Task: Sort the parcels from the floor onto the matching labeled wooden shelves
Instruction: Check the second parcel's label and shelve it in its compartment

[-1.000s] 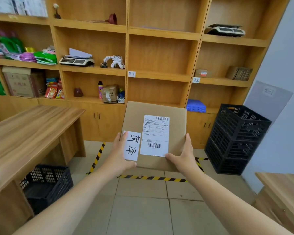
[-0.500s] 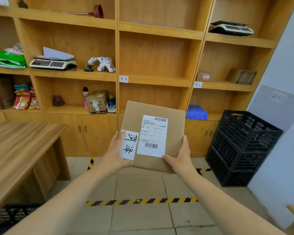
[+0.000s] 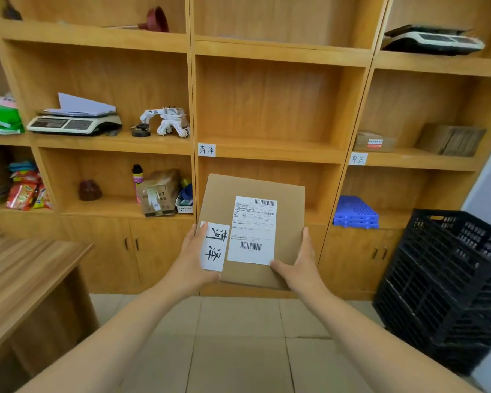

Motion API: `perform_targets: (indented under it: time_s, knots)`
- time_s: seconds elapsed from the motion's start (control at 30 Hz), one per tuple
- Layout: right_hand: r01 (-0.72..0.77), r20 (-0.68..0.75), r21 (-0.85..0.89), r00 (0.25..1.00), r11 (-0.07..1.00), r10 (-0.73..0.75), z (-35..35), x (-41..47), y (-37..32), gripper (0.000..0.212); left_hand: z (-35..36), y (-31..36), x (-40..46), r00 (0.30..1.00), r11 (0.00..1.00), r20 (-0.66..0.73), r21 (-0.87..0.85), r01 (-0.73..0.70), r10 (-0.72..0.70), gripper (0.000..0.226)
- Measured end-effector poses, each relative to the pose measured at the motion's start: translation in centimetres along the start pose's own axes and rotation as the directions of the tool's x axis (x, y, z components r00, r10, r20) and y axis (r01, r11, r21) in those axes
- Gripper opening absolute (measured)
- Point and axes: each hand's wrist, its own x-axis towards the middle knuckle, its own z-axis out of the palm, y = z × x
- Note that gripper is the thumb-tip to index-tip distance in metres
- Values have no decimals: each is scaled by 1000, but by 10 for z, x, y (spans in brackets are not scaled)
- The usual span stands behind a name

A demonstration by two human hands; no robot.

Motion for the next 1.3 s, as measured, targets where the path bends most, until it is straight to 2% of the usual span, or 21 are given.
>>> perform_targets:
  time_s: [0.43, 0.93, 1.13, 1.3]
  knots:
    - [57, 47, -26, 997, 998, -56, 40, 215, 10, 107, 1, -54, 193, 998, 1000, -60, 10, 16, -15, 115]
    - [115, -78, -6, 990, 993, -115, 151, 457, -26, 99, -67, -149, 459, 993, 990, -38, -78, -116, 113, 115]
    - [146, -121, -21, 982, 989, -147, 167, 529, -28, 93, -70, -169, 535, 997, 988, -30, -135, -81, 78, 121]
    - [197, -130, 2, 972, 980, -195, 176, 601, -27, 88, -72, -175, 597, 992, 990, -97, -112, -85, 74, 120]
